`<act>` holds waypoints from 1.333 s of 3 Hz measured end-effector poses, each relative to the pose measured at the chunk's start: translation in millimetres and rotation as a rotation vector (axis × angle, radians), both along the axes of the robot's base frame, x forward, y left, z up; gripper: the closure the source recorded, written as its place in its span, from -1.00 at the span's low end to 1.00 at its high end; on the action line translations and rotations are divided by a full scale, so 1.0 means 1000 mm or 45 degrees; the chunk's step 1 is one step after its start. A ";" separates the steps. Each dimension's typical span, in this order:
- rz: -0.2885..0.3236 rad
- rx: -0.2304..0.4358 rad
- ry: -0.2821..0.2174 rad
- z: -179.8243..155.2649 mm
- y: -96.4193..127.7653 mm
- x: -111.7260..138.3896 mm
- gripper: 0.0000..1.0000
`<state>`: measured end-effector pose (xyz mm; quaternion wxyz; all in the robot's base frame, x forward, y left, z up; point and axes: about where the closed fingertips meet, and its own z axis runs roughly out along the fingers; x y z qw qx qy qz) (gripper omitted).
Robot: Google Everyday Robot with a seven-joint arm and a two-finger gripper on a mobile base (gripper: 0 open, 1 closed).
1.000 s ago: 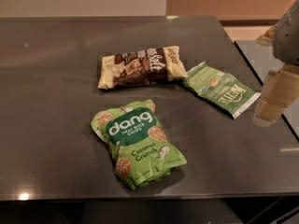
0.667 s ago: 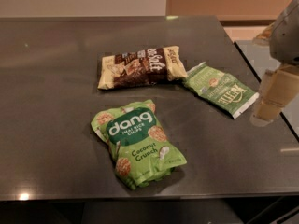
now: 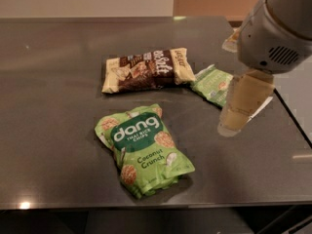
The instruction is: Pick green rice chip bag
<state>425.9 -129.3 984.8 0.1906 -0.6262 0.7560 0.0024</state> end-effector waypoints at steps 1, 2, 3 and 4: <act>0.059 0.038 0.003 0.001 0.036 -0.008 -1.00; 0.112 0.060 0.020 -0.003 0.064 -0.019 -1.00; 0.152 0.064 0.047 -0.016 0.087 -0.032 -1.00; 0.185 0.063 0.069 -0.033 0.108 -0.046 -1.00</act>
Offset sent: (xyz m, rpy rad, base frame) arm -0.0284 0.0924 -0.0243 0.0677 0.0702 0.1316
